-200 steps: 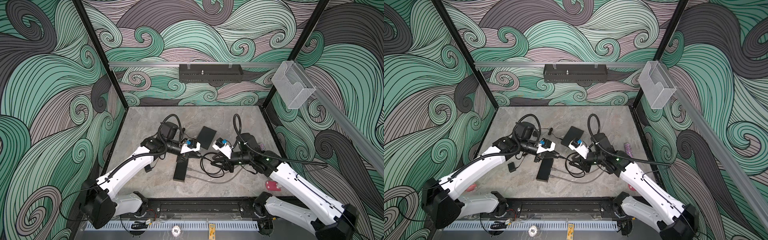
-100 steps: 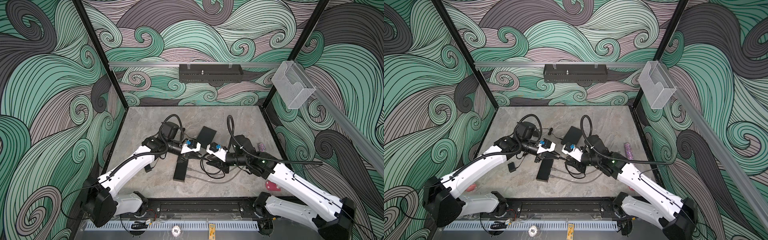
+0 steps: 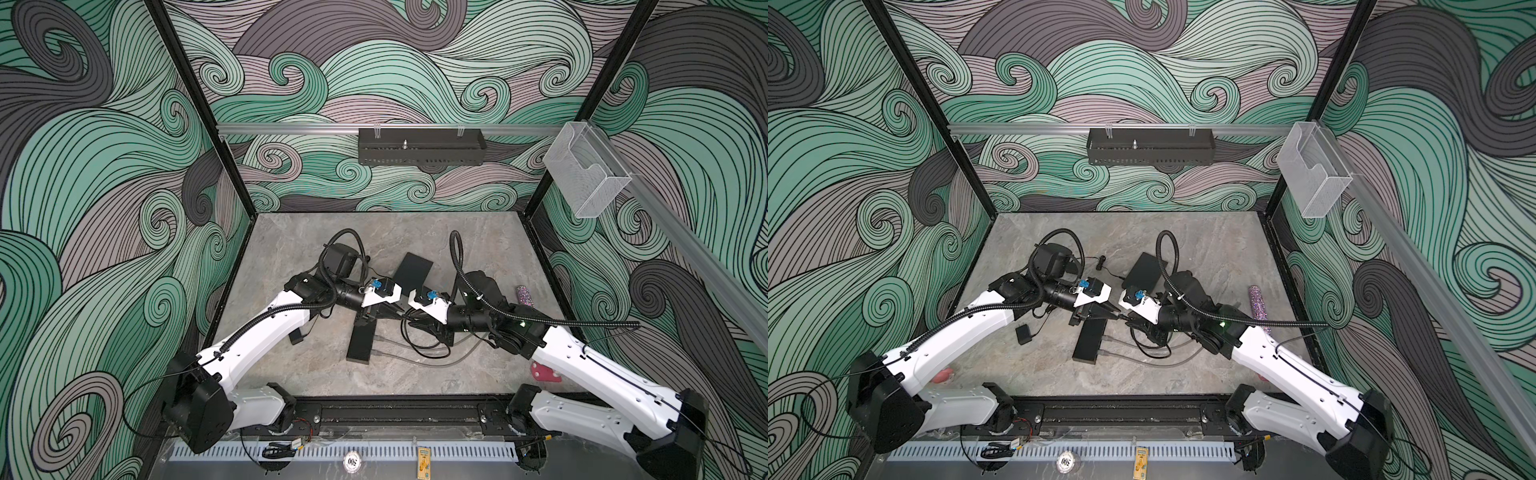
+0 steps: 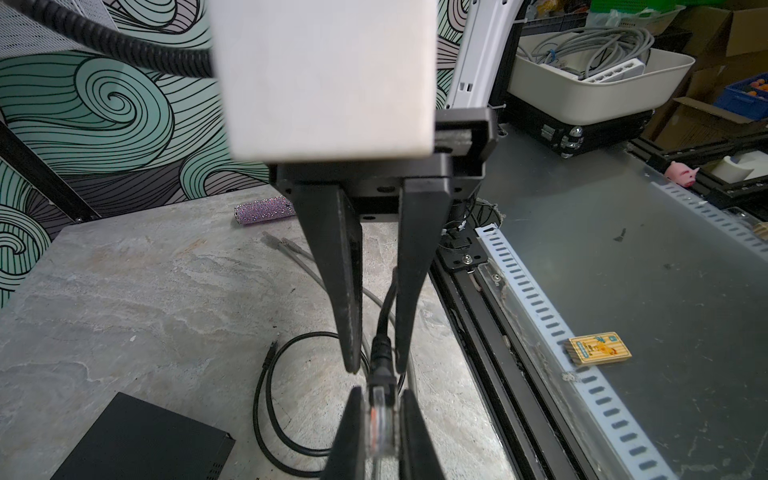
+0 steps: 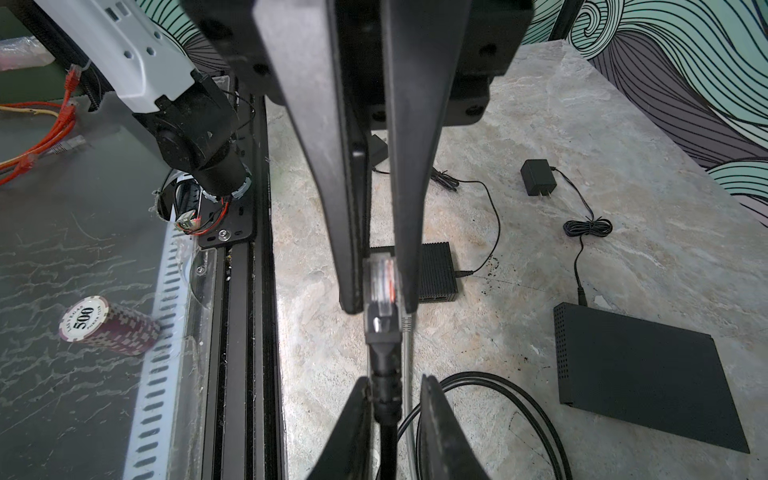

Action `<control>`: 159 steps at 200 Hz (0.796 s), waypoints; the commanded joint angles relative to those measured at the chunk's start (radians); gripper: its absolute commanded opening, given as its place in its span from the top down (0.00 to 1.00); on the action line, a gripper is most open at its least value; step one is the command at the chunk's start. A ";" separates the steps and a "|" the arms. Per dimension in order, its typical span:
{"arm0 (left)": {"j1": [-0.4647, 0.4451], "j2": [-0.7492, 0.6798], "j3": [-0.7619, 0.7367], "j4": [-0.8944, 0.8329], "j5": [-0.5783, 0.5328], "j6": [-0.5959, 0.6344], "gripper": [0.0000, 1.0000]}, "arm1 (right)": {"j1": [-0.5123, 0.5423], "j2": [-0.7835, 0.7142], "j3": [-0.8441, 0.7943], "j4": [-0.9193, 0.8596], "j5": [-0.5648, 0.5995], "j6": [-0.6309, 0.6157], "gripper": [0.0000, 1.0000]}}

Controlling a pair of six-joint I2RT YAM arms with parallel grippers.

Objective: Insert the plug into the switch port

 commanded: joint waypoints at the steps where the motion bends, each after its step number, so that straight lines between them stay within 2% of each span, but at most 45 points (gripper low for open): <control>1: -0.009 0.008 0.044 -0.009 0.037 -0.006 1.00 | 0.009 -0.003 0.016 0.021 0.008 -0.004 0.77; 27: -0.011 0.010 0.046 -0.008 0.039 -0.008 1.00 | 0.012 -0.005 0.018 0.017 0.007 -0.007 0.78; 44: -0.011 0.012 0.047 -0.008 0.040 -0.010 1.00 | 0.014 -0.005 0.018 0.012 0.003 -0.007 0.84; 64: -0.013 0.013 0.048 -0.008 0.039 -0.013 1.00 | 0.015 -0.010 0.017 0.011 0.000 -0.006 1.00; 81: -0.013 0.013 0.048 -0.006 0.036 -0.019 1.00 | 0.016 -0.015 0.014 0.010 0.001 -0.007 1.00; 85: -0.012 0.013 0.048 -0.002 0.031 -0.029 0.94 | 0.016 -0.018 0.012 0.011 0.003 -0.006 1.00; 89: -0.012 0.013 0.048 0.010 0.020 -0.051 0.84 | 0.016 -0.019 0.011 0.012 0.004 -0.006 1.00; 97: -0.013 0.009 0.048 0.057 -0.022 -0.138 0.58 | 0.016 -0.024 0.007 0.015 0.008 -0.006 1.00; 101: -0.010 0.004 0.048 0.084 -0.045 -0.190 0.44 | 0.016 -0.026 0.004 0.014 0.013 -0.007 1.00; 105: -0.005 -0.003 0.052 0.096 -0.071 -0.231 0.22 | 0.016 -0.028 0.003 0.013 0.017 -0.007 1.00; 106: -0.003 -0.007 0.053 0.097 -0.077 -0.238 0.12 | 0.016 -0.028 0.001 0.013 0.018 -0.008 1.00; 107: -0.003 -0.009 0.054 0.098 -0.085 -0.247 0.07 | 0.016 -0.029 0.001 0.013 0.019 -0.009 1.00; 109: 0.001 -0.013 0.055 0.103 -0.098 -0.274 0.03 | 0.016 -0.029 0.001 0.012 0.023 -0.010 1.00; 121: 0.032 -0.047 0.023 0.205 -0.129 -0.383 0.01 | 0.015 -0.030 -0.002 0.001 0.045 -0.015 1.00; 142: 0.095 -0.101 -0.065 0.460 -0.234 -0.669 0.01 | 0.005 -0.033 -0.002 -0.014 0.062 -0.015 1.00; 159: 0.122 -0.105 -0.061 0.483 -0.314 -0.755 0.01 | -0.025 -0.036 0.017 -0.051 0.075 -0.023 1.00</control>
